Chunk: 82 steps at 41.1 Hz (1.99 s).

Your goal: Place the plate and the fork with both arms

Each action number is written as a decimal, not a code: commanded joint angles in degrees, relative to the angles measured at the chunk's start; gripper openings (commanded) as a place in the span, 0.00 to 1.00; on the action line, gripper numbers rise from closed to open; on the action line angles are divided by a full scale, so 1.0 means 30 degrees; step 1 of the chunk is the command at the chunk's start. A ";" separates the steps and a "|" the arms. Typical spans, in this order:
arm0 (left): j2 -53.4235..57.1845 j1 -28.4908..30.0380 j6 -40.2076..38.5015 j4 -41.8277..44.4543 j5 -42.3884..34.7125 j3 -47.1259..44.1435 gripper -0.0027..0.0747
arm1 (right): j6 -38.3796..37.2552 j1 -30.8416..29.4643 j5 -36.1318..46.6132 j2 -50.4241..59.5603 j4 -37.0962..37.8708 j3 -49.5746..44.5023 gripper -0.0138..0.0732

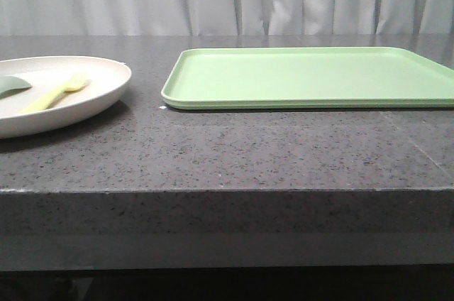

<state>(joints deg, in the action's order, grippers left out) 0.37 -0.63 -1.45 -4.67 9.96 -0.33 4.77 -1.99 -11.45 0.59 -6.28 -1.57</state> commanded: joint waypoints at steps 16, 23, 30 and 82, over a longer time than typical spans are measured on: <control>0.0407 0.0017 -0.0017 -0.0175 -0.1683 -0.0039 0.01 | 0.0072 0.0088 0.1470 0.0337 0.0124 0.0072 0.08; 0.0407 0.0017 -0.0017 -0.0175 -0.1683 -0.0039 0.01 | 0.0072 0.0088 0.1470 0.0337 0.0124 0.0072 0.08; 0.0407 0.0017 -0.0017 -0.0175 -0.1683 -0.0039 0.01 | 0.0072 0.0088 0.1470 0.0337 0.0124 0.0072 0.08; -0.6356 0.0017 -0.0017 0.0321 -0.2532 0.8260 0.01 | 0.0008 0.0088 -0.3203 -0.6365 -0.1181 1.1361 0.09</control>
<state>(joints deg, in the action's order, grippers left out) -13.06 -0.63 -1.45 -4.33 3.39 19.35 4.77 -1.99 -22.90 -12.71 -9.49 27.93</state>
